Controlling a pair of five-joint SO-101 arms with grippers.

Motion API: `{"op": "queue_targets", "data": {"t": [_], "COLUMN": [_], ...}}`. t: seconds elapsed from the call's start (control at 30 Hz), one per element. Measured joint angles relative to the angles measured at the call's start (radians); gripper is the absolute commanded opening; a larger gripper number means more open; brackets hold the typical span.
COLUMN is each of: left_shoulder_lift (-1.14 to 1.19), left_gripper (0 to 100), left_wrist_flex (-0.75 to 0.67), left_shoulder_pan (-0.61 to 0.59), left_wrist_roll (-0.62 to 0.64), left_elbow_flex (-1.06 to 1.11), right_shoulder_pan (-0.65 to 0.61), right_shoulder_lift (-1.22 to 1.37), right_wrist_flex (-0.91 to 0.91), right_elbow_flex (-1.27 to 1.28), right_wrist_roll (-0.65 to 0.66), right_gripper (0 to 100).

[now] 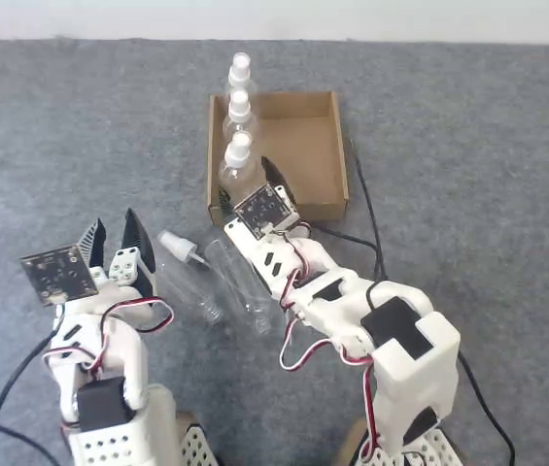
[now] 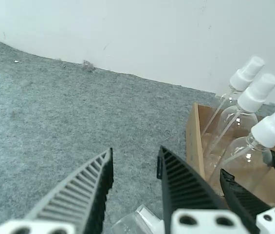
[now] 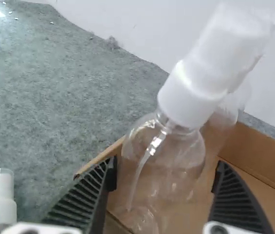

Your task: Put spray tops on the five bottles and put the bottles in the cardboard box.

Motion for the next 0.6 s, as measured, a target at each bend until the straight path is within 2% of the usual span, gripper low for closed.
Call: {"op": "queue_targets", "data": {"t": [0.6], "left_shoulder_lift": [0.000], "left_gripper": [14], "left_wrist_flex": [0.000], "left_shoulder_pan": [0.000], "left_wrist_roll": [0.000], "left_elbow_flex": [0.000], "right_shoulder_pan": [-0.014], "right_shoulder_lift": [-0.021], "right_wrist_flex": [0.000], "right_elbow_flex": [0.072], "right_wrist_roll": [0.000], "right_gripper": [28.6]}}
